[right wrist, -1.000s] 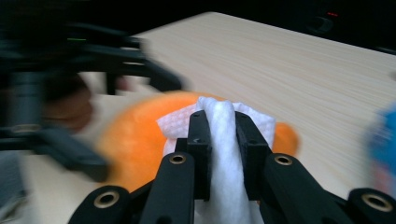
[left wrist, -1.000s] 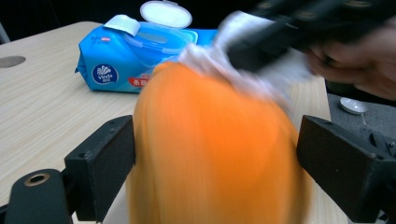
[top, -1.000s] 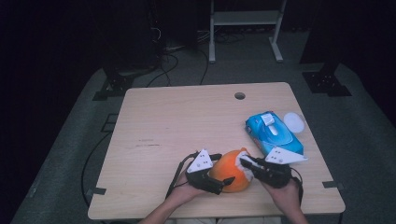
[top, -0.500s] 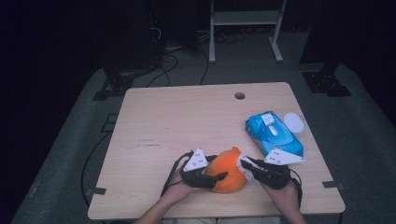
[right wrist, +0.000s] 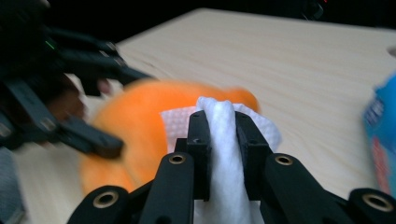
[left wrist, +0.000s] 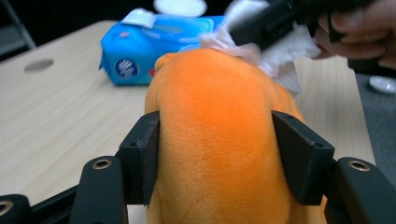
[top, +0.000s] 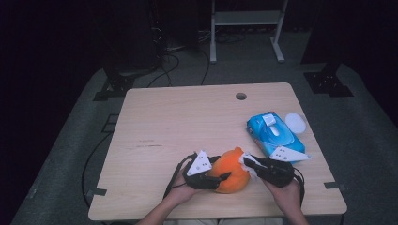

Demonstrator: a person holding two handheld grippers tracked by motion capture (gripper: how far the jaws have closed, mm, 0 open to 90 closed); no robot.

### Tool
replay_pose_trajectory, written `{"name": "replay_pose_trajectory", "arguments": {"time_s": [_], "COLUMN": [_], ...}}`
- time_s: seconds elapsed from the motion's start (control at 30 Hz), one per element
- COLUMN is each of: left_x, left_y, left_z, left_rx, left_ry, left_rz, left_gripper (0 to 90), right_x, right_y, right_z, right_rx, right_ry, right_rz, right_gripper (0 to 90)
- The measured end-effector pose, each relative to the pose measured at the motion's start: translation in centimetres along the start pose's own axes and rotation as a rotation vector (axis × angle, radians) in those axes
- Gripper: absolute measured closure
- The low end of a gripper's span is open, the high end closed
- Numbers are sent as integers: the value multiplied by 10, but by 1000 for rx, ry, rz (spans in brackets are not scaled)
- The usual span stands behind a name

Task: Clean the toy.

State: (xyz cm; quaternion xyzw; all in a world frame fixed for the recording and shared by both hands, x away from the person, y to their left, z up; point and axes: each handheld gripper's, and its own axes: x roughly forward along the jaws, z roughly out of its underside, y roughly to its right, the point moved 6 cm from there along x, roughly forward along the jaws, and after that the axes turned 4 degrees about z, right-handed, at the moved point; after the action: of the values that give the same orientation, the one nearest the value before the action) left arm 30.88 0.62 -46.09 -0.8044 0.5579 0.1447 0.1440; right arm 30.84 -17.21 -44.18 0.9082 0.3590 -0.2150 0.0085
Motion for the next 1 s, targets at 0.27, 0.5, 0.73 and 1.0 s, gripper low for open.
{"name": "replay_pose_trajectory", "arguments": {"time_s": [0.27, 0.5, 0.73, 1.0], "left_x": [3, 4, 8, 8], "left_y": [16, 20, 27, 23], "left_z": [-3, -2, -4, -7], "left_rx": [105, 131, 151, 82], "left_ry": [5, 11, 15, 21], "left_rz": [7, 15, 24, 59], "left_gripper": [391, 387, 376, 179], "right_x": [-2, -7, -7, -5], "right_y": [23, -8, 11, 2], "right_z": [7, -7, -2, -4], "right_rx": [67, -28, 16, -29], "right_ry": [-22, 39, 19, -6], "right_rz": [66, 1, 53, 15], "right_gripper": [779, 778, 774, 778]}}
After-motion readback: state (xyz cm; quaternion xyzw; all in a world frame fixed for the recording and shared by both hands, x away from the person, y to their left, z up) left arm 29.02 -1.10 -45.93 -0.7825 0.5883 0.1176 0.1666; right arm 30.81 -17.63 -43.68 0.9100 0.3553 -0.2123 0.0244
